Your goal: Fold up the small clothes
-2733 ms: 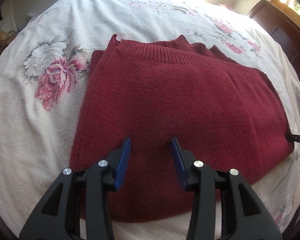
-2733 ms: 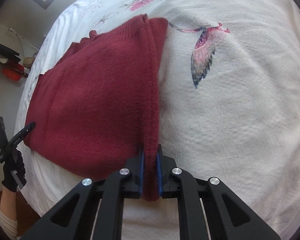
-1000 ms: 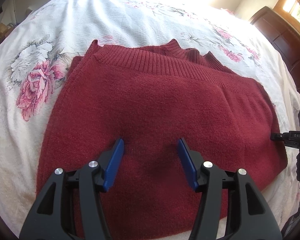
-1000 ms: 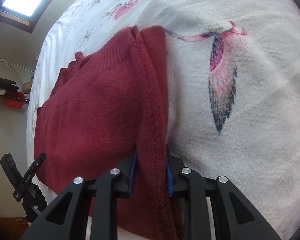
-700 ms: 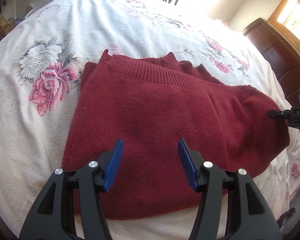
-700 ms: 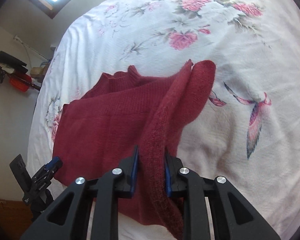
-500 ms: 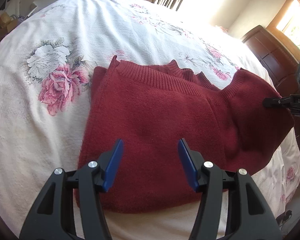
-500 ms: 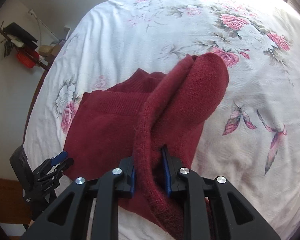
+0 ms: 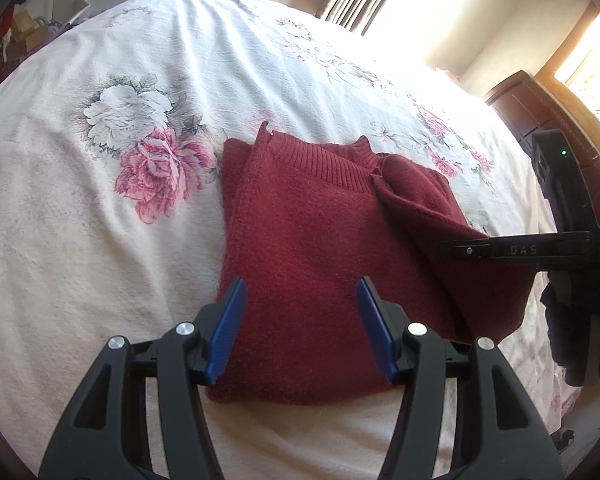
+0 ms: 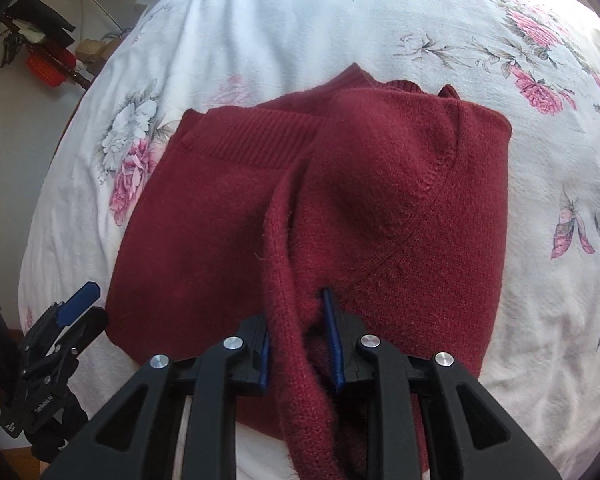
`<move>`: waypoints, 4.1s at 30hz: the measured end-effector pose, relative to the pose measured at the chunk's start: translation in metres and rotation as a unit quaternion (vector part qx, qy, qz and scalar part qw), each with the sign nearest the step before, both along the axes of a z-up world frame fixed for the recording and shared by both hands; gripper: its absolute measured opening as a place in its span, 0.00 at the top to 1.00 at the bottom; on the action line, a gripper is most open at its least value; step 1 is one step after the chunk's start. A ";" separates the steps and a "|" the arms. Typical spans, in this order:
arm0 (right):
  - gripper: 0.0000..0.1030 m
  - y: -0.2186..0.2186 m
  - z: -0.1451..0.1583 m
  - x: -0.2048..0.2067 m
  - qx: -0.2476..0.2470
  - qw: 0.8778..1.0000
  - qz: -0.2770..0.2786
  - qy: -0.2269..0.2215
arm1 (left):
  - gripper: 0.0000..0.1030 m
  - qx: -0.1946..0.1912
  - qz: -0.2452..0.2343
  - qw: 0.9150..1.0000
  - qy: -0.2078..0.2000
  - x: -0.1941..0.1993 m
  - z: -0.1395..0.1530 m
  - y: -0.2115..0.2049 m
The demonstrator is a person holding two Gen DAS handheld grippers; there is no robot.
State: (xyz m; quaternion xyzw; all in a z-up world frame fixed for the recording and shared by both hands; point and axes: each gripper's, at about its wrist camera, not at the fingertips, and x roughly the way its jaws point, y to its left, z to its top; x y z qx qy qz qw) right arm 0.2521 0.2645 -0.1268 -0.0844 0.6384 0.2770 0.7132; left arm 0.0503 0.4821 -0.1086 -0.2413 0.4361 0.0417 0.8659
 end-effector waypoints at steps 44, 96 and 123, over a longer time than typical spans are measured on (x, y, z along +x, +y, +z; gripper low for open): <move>0.53 -0.220 -0.059 0.003 0.135 0.982 -0.124 0.053 | 0.81 -0.130 -0.043 0.987 0.087 0.172 -0.043 -0.102; 0.33 -0.095 -0.023 -0.059 0.182 0.980 -0.019 0.081 | 0.63 -0.150 -0.003 0.988 0.041 -0.016 -0.004 0.049; 0.65 -0.087 -0.048 -0.067 0.145 0.983 0.022 0.109 | 0.85 -0.159 -0.010 0.983 0.092 -0.016 -0.061 0.047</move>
